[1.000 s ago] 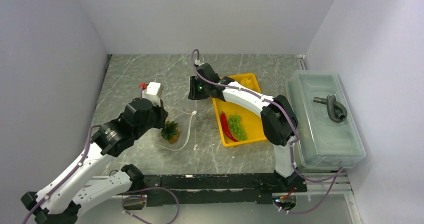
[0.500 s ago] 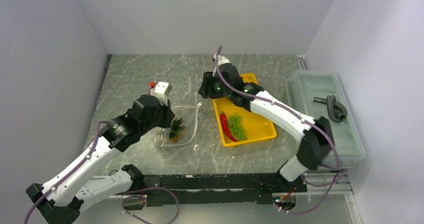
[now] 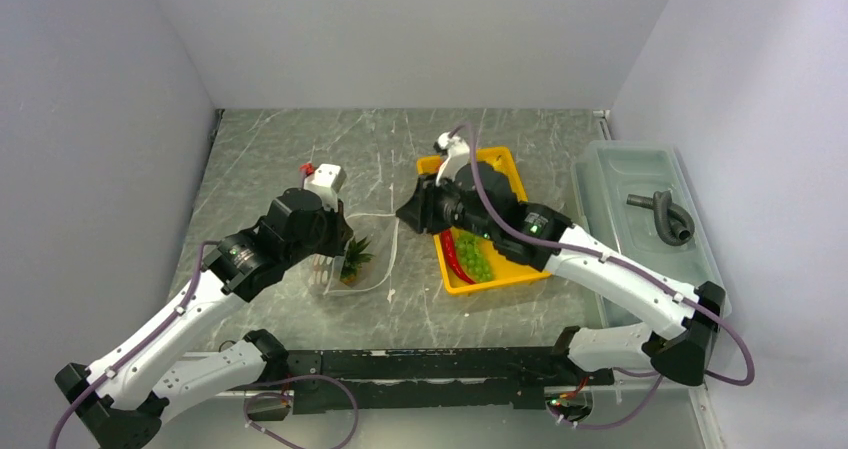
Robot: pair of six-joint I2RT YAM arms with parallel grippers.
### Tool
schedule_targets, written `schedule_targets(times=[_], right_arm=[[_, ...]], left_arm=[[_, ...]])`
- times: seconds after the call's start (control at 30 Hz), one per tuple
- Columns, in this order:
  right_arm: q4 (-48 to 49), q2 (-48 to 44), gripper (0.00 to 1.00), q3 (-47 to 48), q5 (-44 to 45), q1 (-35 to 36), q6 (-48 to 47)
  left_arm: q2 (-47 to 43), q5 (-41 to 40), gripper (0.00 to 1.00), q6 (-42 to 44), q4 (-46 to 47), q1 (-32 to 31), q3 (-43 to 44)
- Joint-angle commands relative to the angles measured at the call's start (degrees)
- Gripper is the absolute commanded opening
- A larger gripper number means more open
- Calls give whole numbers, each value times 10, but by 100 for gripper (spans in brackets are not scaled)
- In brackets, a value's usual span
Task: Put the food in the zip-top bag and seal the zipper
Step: Adjust the fake fruit in the zipper food storage bag.
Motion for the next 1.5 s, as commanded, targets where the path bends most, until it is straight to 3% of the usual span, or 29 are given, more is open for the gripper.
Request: schedule_targets(times=[0.0,0.13,0.3,0.7,1.1,1.47], right_arm=[[2,-6,27,4,35,61,25],[6,15,11,16,60,97,36],[3,75,0,39,89,128,48],[-64,213,0,132,239,164,70],[-137,269,0,151,357,180,109],[-160,264,46,145,391,187,121]], left_arm=[[-9,5,0,-11,12,2,20],[-12,6,0,-15,3,2,25],[-18,14,0,-21,-3,2,26],[-26,25,0,-41,-1,2,19],[-20,25,0,-54,-3,2,21],[-29,9,0,-57,-15,2,26]])
